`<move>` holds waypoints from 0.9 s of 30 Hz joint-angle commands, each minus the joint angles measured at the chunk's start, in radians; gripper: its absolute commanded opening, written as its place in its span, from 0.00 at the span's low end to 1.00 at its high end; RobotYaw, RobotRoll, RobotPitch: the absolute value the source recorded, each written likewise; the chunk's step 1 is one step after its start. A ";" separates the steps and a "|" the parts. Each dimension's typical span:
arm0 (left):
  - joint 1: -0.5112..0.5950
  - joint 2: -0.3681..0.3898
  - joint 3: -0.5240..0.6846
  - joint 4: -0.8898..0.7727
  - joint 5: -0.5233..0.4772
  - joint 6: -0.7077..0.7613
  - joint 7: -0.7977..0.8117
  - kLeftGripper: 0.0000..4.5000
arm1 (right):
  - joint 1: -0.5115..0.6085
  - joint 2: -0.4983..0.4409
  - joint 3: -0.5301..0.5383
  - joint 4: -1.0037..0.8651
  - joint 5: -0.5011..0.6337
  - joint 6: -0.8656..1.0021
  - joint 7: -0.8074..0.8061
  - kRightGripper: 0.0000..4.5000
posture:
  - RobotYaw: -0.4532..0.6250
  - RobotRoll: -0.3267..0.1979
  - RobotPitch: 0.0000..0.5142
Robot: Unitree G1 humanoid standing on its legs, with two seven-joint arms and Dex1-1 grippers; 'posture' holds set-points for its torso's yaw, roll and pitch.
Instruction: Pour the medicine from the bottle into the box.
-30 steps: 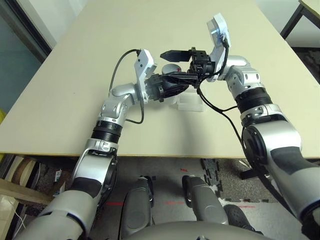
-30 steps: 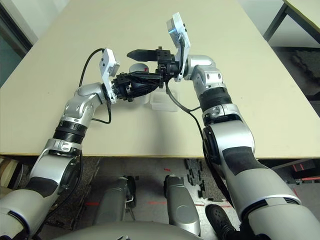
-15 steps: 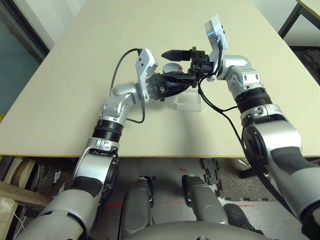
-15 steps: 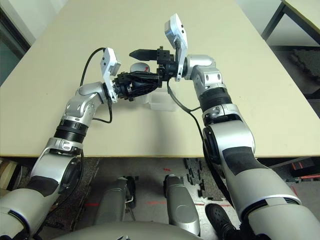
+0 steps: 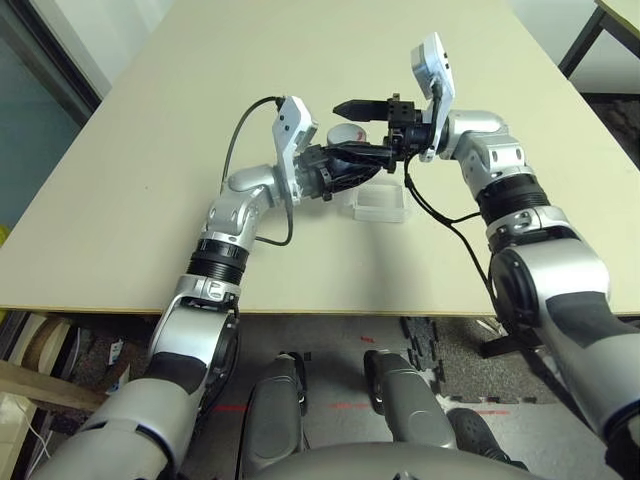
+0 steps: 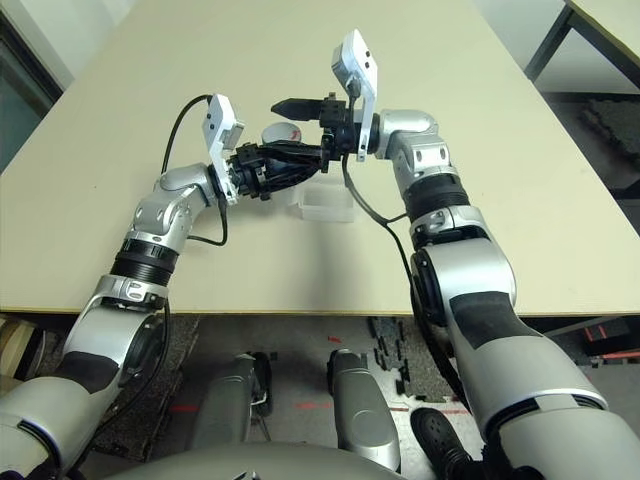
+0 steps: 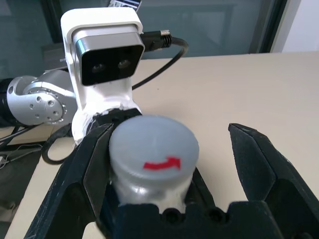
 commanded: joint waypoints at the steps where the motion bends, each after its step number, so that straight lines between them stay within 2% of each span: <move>1: -0.011 -0.002 -0.006 -0.009 -0.005 -0.020 -0.032 0.59 | 0.022 -0.083 -0.031 -0.003 -0.009 0.015 -0.038 1.00 | 0.23 0.62 0.29; 16: -0.015 -0.008 0.001 0.013 0.002 -0.038 -0.035 0.59 | 0.068 -0.209 -0.051 -0.063 0.031 0.096 0.054 1.00 | 0.23 0.62 0.28; 21: -0.018 -0.008 0.000 0.020 0.004 -0.041 -0.036 0.59 | 0.103 -0.188 -0.037 -0.179 0.079 0.177 0.116 1.00 | 0.22 0.62 0.28; 27: -0.026 -0.013 -0.004 0.031 0.006 -0.046 -0.039 0.59 | 0.133 -0.117 -0.025 -0.283 0.102 0.207 0.081 1.00 | 0.22 0.62 0.28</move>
